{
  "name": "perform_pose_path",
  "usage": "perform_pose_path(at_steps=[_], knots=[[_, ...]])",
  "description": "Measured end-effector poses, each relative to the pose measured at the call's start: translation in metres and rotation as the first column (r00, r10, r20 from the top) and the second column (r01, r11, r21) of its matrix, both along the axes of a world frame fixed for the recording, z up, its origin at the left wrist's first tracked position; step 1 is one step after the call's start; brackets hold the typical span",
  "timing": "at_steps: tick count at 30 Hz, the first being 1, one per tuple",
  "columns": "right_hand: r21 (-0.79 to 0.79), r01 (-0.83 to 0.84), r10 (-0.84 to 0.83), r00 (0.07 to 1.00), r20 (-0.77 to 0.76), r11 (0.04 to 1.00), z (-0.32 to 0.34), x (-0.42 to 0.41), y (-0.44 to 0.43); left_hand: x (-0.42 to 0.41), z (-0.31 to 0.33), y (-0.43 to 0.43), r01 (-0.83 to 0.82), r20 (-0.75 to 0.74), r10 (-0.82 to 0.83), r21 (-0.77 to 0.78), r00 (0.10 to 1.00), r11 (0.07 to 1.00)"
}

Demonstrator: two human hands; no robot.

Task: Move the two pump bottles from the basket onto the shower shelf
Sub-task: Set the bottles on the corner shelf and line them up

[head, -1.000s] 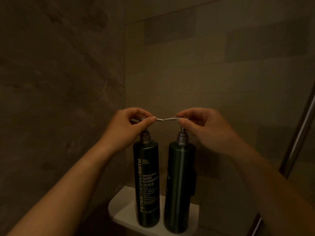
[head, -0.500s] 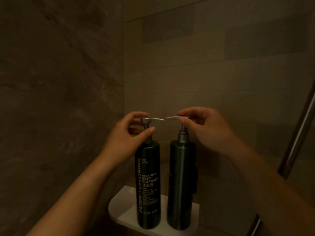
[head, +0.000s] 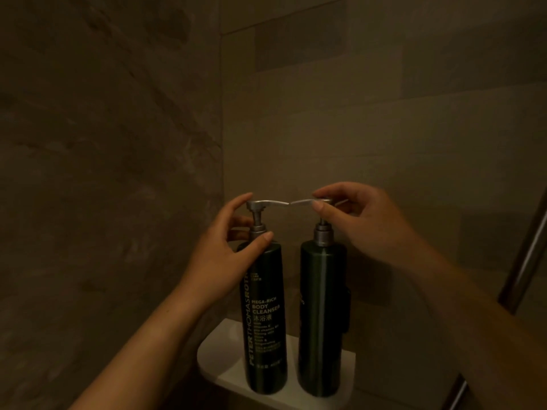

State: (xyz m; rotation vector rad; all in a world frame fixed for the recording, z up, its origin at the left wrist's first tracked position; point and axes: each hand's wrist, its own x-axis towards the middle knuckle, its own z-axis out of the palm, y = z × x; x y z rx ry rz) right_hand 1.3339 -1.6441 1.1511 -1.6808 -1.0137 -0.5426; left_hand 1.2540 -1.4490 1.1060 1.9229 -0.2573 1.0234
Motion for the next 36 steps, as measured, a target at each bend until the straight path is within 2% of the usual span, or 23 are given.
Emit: perform_pose_path(at_steps=[12,21,28,36], knots=[[0.06,0.016,-0.013,0.999,-0.052,0.998,-0.035,-0.008,-0.004,-0.005,-0.024,-0.001,0.024,-0.053,-0.027,-0.046,0.998,0.999],[0.007,0.069,-0.068,0.992,-0.11,0.998,-0.066,-0.025,-0.01,-0.013,-0.048,-0.004,0.029,-0.106,-0.035,-0.062,0.994,0.998],[0.078,0.049,-0.033,0.981,-0.192,0.996,-0.095,-0.033,-0.01,-0.017,-0.067,-0.007,0.054,-0.095,-0.066,-0.116,0.993,0.992],[0.101,0.091,-0.073,0.982,-0.175,0.991,-0.116,-0.04,-0.004,-0.019,-0.086,-0.012,0.038,-0.084,-0.052,-0.152,0.995,0.988]])
